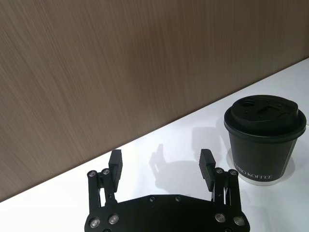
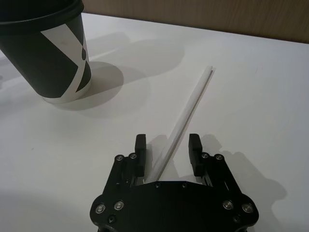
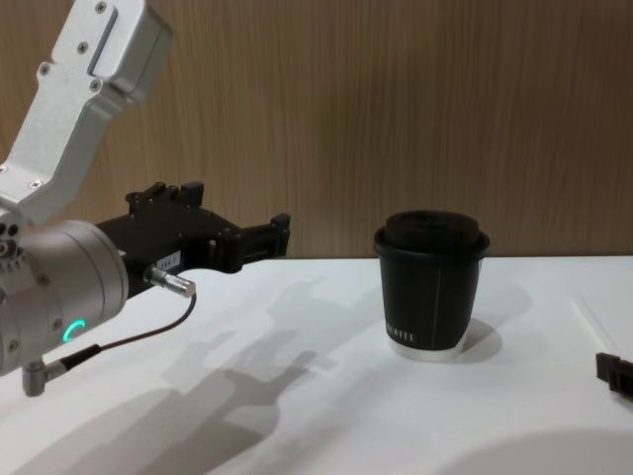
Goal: Pick up the straw with one hand, pass it to the other hand, and insert it into the cup.
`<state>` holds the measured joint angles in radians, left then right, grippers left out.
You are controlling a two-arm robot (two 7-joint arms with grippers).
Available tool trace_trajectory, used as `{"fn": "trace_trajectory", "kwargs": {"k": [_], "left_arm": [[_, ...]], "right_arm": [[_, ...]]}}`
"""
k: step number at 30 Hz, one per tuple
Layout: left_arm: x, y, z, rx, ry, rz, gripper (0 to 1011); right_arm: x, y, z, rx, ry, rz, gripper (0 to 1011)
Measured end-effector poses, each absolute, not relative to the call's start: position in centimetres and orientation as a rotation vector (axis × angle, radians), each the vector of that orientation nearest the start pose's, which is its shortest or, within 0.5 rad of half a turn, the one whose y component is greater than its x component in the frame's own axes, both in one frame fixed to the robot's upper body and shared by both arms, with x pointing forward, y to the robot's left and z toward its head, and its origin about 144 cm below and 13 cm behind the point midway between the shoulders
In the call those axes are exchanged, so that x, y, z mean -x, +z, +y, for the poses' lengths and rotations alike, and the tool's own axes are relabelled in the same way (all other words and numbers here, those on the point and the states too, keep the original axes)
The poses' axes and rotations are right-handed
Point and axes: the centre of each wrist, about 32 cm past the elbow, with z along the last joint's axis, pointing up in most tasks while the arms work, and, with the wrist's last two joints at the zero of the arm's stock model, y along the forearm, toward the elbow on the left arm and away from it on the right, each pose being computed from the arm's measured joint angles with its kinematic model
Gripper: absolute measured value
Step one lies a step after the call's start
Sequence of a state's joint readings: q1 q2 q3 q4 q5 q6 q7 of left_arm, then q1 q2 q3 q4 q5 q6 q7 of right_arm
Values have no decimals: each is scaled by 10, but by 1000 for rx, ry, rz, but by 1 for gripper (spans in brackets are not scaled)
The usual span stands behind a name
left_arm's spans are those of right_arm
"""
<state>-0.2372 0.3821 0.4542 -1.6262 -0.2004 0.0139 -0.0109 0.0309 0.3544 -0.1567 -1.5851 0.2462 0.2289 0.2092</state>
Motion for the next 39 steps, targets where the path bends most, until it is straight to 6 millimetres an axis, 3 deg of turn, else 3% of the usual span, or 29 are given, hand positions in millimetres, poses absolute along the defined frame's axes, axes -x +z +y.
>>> {"fn": "trace_trajectory", "kwargs": {"k": [39], "left_arm": [[-492, 1204, 198, -61, 1124, -268, 1003]], "right_arm": [[-464, 1155, -282, 260, -1214, 107, 267]]}}
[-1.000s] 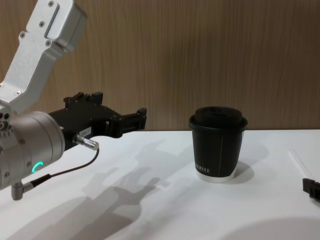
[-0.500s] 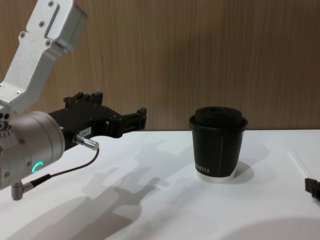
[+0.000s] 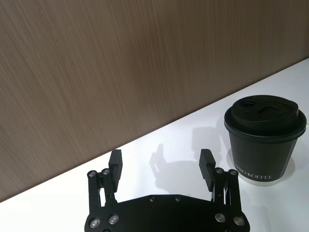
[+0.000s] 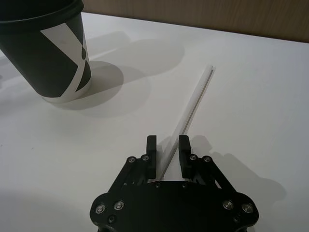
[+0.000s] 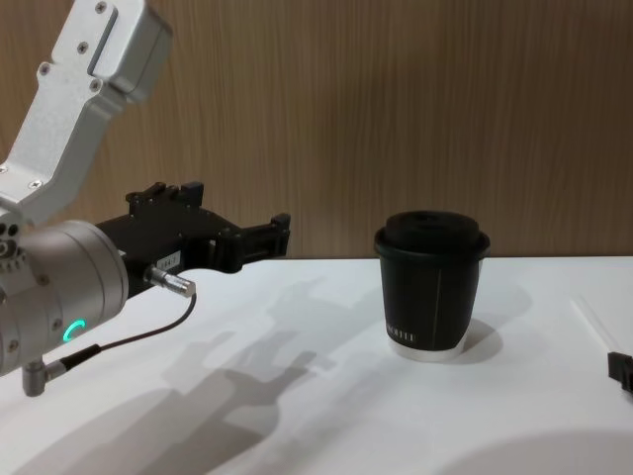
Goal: Pick up the straw with one hand, pass it to the other hand, and insert it into the cup.
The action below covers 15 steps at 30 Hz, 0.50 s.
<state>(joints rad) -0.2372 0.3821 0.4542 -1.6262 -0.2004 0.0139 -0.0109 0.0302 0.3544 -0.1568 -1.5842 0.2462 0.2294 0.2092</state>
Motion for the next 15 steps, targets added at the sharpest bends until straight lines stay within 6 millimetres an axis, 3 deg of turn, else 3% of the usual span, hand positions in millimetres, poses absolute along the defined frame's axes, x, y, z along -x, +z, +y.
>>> {"fn": "trace_trajectory", "kwargs": {"k": [15], "left_arm": [[-492, 1204, 198, -61, 1124, -268, 1003]], "right_arm": [[-464, 1155, -282, 260, -1214, 108, 181]]}}
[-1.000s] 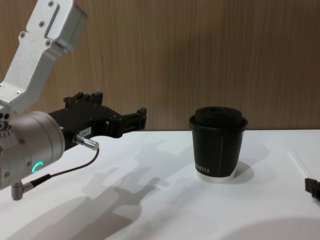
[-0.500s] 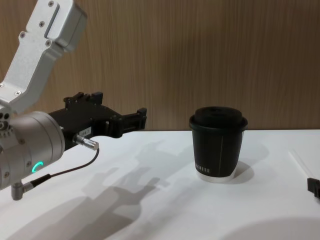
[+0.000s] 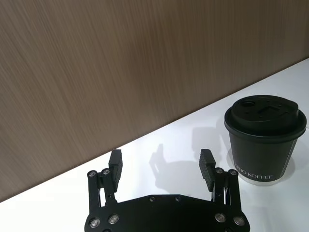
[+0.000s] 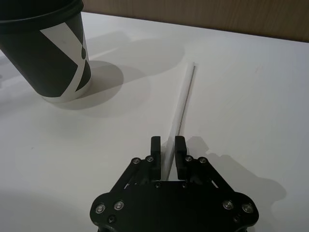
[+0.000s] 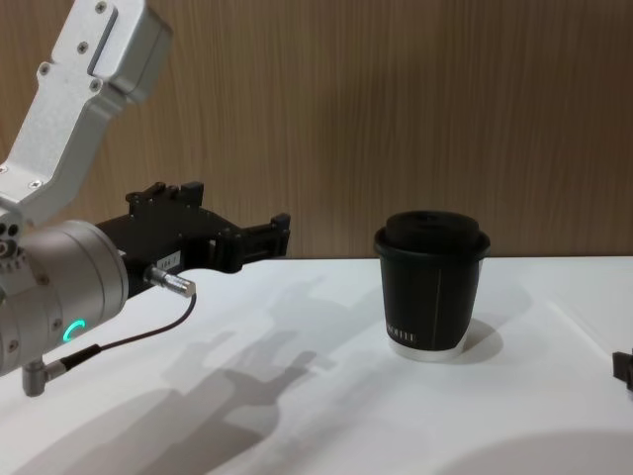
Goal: Pick up the straw with one hand, pass it to the other hand, and insert it into the cup.
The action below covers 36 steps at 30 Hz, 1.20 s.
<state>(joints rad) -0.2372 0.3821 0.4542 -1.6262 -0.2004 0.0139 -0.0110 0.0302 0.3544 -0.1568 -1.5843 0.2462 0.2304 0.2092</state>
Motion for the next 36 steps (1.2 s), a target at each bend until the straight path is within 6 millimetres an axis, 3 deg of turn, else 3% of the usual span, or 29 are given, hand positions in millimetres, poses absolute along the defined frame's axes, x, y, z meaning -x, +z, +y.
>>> {"fn": "trace_trajectory", "kwargs": {"k": [25, 36], "left_arm": [[-492, 1204, 198, -61, 1124, -268, 1003], [-492, 1204, 198, -61, 1124, -268, 1002]], "right_arm": [[-464, 1154, -282, 267, -1214, 94, 34], [-463, 1152, -282, 268, -1215, 66, 19]]}}
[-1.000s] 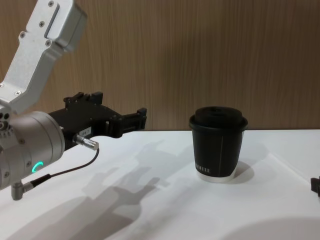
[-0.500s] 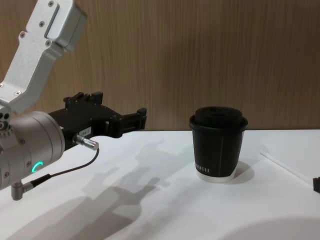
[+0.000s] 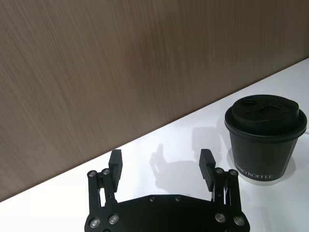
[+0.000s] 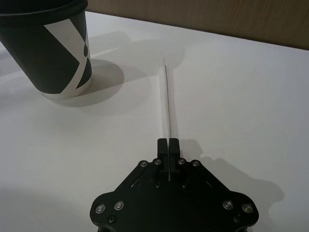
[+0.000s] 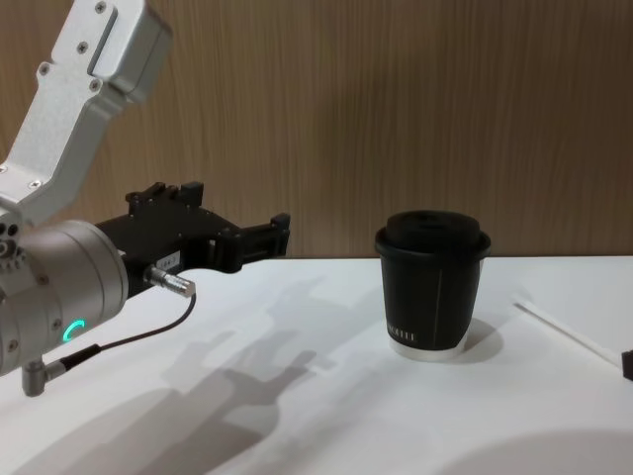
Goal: Pick up the straw with one hand, pass it to the other hand, and insert it into the cup.
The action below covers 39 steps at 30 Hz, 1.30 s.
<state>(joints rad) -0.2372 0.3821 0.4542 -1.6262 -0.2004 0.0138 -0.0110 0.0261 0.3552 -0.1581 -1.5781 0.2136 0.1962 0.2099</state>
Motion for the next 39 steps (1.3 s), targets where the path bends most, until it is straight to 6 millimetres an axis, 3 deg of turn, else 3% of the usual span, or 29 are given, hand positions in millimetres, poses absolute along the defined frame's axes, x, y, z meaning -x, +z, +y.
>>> {"fn": "trace_trajectory", "kwargs": {"k": [18, 39], "left_arm": [[-492, 1204, 198, -61, 1124, -268, 1003], [-492, 1204, 198, -61, 1124, -268, 1003]], "right_arm": [[-460, 1155, -290, 203, -1187, -69, 18], [-455, 1177, -310, 65, -1044, -312, 18]]}}
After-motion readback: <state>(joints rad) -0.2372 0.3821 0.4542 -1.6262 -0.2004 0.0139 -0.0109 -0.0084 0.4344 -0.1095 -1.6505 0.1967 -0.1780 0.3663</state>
